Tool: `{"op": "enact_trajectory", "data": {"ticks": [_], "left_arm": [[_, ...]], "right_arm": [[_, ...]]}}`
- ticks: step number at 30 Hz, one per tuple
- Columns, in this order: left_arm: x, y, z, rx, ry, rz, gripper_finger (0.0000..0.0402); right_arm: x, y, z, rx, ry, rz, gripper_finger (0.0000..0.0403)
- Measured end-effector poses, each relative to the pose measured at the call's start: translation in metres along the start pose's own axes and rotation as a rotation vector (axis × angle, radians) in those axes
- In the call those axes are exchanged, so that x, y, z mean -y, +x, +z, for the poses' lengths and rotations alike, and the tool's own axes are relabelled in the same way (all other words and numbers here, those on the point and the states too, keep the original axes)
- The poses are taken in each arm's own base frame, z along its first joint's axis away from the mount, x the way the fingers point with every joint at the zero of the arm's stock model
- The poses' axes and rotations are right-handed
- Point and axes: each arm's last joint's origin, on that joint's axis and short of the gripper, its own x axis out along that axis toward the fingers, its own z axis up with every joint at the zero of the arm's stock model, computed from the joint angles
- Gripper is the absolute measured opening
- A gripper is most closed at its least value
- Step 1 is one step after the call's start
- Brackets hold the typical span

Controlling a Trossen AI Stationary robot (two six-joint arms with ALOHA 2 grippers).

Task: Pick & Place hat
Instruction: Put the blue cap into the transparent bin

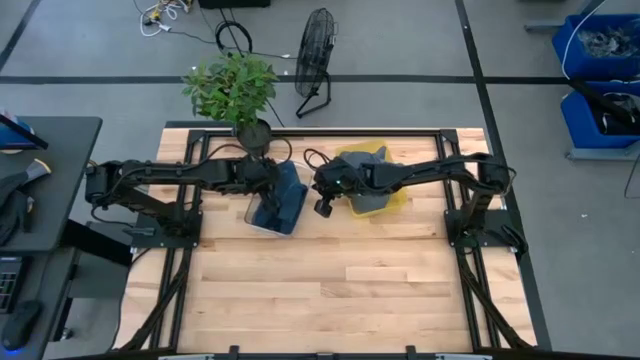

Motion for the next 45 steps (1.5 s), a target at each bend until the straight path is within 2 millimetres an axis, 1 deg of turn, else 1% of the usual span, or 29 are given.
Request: {"op": "enact_trajectory", "data": {"ticks": [4, 7, 9, 11, 12, 15, 17, 20, 25, 29, 33, 37, 40, 43, 45], "left_arm": [[0.0, 0.0, -0.002, -0.019, 0.003, 0.003, 0.0003], [0.0, 0.0, -0.002, -0.021, 0.004, 0.004, 0.0003], [0.0, 0.0, -0.002, -0.018, 0.007, 0.002, 0.0003], [0.0, 0.0, -0.002, -0.018, 0.006, 0.0, 0.0003], [0.0, 0.0, -0.002, -0.019, 0.007, -0.001, 0.0003], [0.001, 0.0, -0.002, -0.018, 0.013, -0.005, 0.0003], [0.001, 0.0, -0.002, -0.017, 0.013, -0.005, 0.0003], [0.001, 0.0, -0.002, -0.019, 0.014, -0.005, 0.0003], [0.001, 0.0, -0.004, -0.037, 0.024, -0.003, 0.0003], [-0.001, -0.004, -0.009, -0.08, 0.027, 0.0, 0.0003], [-0.005, -0.013, -0.014, -0.1, -0.025, 0.01, 0.0003], [-0.007, -0.029, -0.015, -0.052, -0.055, -0.002, 0.0003], [-0.006, -0.042, -0.011, 0.037, -0.07, -0.015, 0.0003], [-0.002, -0.046, -0.005, 0.111, -0.069, -0.038, 0.0003], [0.0, -0.044, -0.005, 0.106, -0.057, -0.039, 0.0003]], "right_arm": [[-0.011, -0.031, 0.012, 0.052, -0.02, -0.061, 0.0], [-0.018, -0.053, 0.035, 0.243, 0.0, -0.029, 0.0], [-0.022, -0.058, 0.048, 0.367, -0.023, 0.052, 0.0], [-0.022, -0.049, 0.049, 0.401, -0.049, 0.116, 0.0], [-0.021, -0.041, 0.046, 0.384, -0.052, 0.125, 0.0], [-0.013, -0.016, 0.035, 0.339, -0.035, 0.117, 0.0], [-0.009, -0.004, 0.033, 0.35, -0.025, 0.131, 0.0], [-0.003, 0.015, 0.029, 0.314, -0.021, 0.133, 0.0], [0.002, 0.034, 0.036, 0.269, -0.018, 0.138, 0.0], [0.002, 0.045, 0.035, 0.164, -0.021, 0.135, 0.0], [0.002, 0.056, 0.026, 0.087, -0.004, 0.131, 0.0], [0.001, 0.059, 0.022, 0.06, 0.0, 0.131, 0.0], [0.001, 0.059, 0.021, 0.046, -0.001, 0.129, 0.0], [0.001, 0.059, 0.02, 0.042, -0.002, 0.128, 0.0], [0.001, 0.059, 0.021, 0.055, -0.006, 0.129, 0.0]]}}
